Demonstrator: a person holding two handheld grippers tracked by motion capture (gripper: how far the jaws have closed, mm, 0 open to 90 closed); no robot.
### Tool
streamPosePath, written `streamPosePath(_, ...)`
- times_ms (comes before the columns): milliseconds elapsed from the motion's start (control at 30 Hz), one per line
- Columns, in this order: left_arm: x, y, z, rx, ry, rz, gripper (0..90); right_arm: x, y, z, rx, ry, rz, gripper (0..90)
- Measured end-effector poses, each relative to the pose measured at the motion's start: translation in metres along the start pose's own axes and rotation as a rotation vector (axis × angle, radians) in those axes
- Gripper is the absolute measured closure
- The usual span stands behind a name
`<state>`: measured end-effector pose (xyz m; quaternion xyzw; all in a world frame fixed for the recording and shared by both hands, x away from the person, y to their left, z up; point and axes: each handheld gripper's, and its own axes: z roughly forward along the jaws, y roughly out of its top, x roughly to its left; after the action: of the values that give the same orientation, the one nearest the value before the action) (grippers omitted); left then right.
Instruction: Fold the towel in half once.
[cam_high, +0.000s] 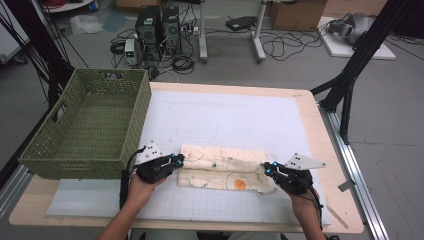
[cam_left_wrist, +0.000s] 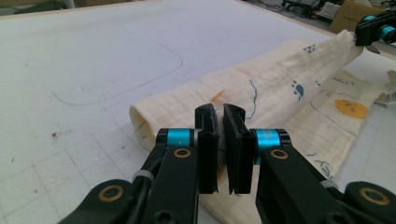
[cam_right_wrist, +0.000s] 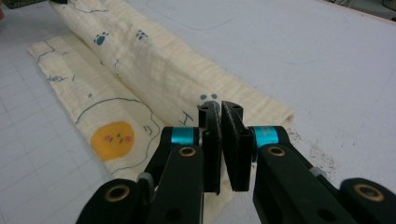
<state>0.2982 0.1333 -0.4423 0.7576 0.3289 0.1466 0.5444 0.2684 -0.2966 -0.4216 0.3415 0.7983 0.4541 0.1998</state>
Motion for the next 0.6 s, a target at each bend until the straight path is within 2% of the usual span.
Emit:
streamPosePath(200,0.004,-0.001,-0.002,-0.001,-0.01,-0.032,76.9,0.003,-0.002,0.002,0.023,0.007,-0.013,86.4)
streamPosePath(300,0.007,0.0,-0.005,-0.015,-0.006,-0.073,62.8,0.004,-0.003,0.002,0.029,0.013,-0.017,85.5)
streamPosePath(367,0.009,0.002,-0.007,-0.027,-0.001,-0.093,57.7,0.005,-0.004,0.002,0.04,0.018,-0.019,83.9)
streamPosePath(400,0.01,0.002,-0.009,-0.032,0.001,-0.095,56.9,0.005,-0.004,0.003,0.043,0.02,-0.022,81.4)
streamPosePath(467,0.011,0.002,-0.009,-0.031,0.008,-0.1,55.5,0.005,-0.005,0.001,0.049,0.041,-0.005,70.4)
streamPosePath(600,0.013,0.002,-0.009,-0.032,0.009,-0.108,54.1,0.001,-0.004,-0.009,0.006,0.007,0.023,64.4)
